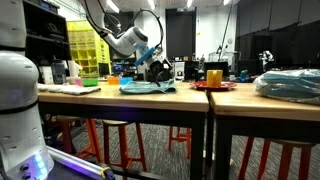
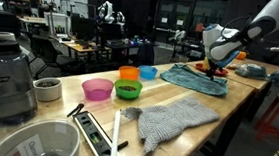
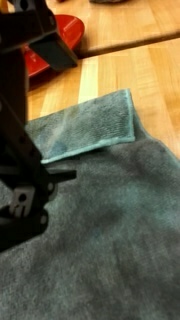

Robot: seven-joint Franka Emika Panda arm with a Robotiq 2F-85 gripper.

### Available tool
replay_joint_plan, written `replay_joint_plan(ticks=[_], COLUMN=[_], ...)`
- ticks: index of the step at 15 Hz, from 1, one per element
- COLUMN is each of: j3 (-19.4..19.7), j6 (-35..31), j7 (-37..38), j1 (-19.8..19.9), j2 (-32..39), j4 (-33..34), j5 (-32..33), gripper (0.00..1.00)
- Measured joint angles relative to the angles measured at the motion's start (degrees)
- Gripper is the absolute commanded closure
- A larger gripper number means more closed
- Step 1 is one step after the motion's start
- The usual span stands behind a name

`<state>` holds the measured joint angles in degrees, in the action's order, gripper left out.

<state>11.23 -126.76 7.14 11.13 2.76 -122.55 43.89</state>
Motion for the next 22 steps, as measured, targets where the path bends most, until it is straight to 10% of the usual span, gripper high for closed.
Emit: replay_joint_plan(ticks=[22], j3=[1.2], j6=[0.0], j7=[4.4], j1=[0.3], j2=[1.5], j4=[-0.5], j5=[2.7], gripper=[0.0])
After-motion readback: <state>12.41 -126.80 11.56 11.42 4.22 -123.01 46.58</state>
